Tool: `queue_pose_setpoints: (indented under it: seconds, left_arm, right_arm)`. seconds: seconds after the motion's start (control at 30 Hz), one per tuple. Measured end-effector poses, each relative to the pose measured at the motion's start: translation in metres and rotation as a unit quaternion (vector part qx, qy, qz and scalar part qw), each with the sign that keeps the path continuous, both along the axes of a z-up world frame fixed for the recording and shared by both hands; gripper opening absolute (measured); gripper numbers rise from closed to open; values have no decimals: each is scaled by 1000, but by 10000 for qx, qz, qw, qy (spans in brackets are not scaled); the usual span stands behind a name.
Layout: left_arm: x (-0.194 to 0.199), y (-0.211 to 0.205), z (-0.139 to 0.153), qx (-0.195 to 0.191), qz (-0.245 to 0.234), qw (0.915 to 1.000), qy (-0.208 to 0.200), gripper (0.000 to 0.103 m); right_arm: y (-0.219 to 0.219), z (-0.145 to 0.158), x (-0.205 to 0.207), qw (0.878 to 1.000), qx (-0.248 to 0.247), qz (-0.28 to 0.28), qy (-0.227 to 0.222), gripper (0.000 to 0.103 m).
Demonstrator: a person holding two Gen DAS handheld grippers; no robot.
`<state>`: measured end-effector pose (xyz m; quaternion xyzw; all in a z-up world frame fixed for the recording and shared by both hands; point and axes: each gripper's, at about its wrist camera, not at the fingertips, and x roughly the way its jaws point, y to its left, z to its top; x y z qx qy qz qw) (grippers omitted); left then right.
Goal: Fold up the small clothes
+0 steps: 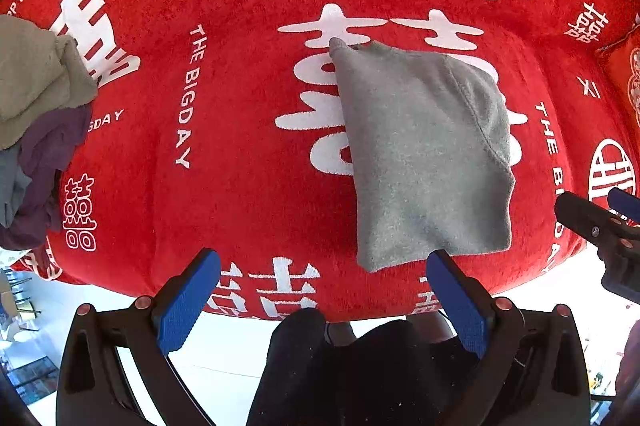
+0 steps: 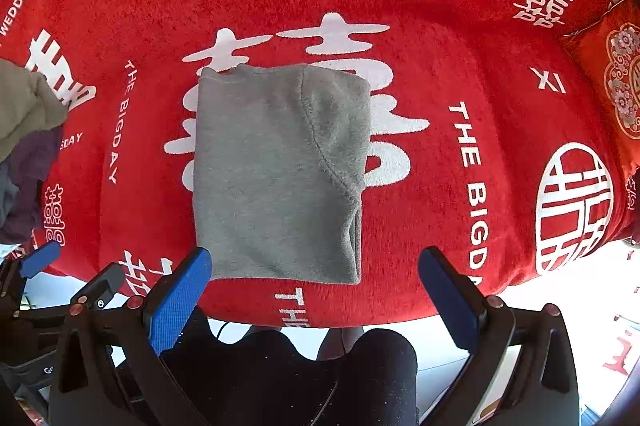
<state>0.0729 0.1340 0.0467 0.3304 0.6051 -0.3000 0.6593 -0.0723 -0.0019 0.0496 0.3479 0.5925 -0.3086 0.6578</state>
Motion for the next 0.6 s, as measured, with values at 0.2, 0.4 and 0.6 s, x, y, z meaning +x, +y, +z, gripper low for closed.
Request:
queue_pose_setpoints:
  seconds: [0.2, 0.4, 0.6]
  left_arm:
    - [-1, 0, 0, -4, 8, 10000, -7, 103]
    - [-2, 0, 0, 7, 1, 10000, -7, 103]
    - [-2, 0, 0, 5, -6, 10000, -5, 103]
  right_arm:
    - [0, 0, 1, 10000, -13, 18, 8, 103]
    - [0, 0, 1, 10000, -17, 20, -2, 103]
    - [1, 0, 1, 10000, -16, 21, -7, 103]
